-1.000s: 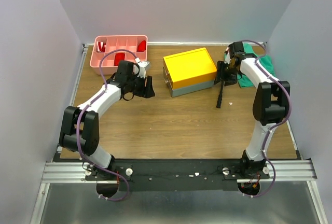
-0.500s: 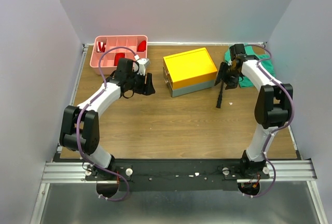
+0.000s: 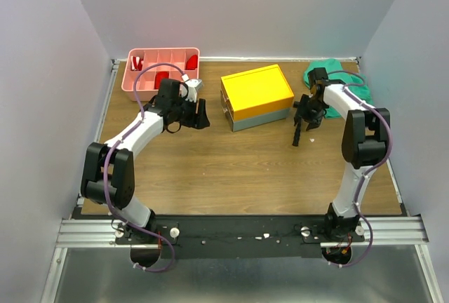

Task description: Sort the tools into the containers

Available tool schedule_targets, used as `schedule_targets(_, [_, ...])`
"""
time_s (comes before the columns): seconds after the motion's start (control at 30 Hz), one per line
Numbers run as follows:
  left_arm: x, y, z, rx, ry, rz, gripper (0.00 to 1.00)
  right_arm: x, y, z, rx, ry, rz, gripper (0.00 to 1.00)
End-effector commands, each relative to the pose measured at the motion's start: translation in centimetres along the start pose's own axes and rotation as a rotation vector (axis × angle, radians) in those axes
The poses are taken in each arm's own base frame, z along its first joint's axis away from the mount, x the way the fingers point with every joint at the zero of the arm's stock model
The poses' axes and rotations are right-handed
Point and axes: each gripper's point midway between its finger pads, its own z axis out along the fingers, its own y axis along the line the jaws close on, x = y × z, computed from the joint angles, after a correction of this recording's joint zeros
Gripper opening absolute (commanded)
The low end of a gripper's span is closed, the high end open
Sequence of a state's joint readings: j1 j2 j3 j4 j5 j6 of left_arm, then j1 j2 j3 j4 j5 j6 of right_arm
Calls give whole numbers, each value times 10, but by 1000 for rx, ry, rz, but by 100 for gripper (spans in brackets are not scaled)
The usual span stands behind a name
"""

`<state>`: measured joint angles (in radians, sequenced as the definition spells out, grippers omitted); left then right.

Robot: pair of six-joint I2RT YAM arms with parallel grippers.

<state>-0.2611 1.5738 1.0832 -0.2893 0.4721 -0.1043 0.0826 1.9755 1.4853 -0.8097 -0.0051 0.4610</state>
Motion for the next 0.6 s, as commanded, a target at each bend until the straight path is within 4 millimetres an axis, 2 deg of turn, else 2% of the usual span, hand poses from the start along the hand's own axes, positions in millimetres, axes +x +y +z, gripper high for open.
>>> schedule_targets(0.0, [-5,5,0,-14,6,20,67,7,-13,22,60,38,23,55])
schedule_targets(0.13, [-2,7,1,-19,14,19,67,-1,-12,24,75,27,8,48])
schedule_targets(0.27, [-3,8,4,-18,7,9,67,-12,-13,22,103,5,-46,32])
schedule_targets(0.33, [-6,8,5,-17,2,7,67,-11,-10,22,113,1,-79,30])
schedule_targets(0.37, [-9,8,5,-17,-9,7,67,-13,-9,22,111,-10,-90,19])
schedule_targets(0.4, [-12,7,5,-14,-17,8,67,-12,-9,23,105,-8,-103,1])
schedule_targets(0.47, [-17,8,6,-14,-29,5,67,-17,-16,18,124,-36,-126,1])
schedule_targets(0.5, [-21,7,6,-11,-37,9,67,-15,-28,18,126,-29,-122,1])
schedule_targets(0.57, [-26,5,4,-7,-50,17,67,-24,-32,4,92,-72,-145,1])
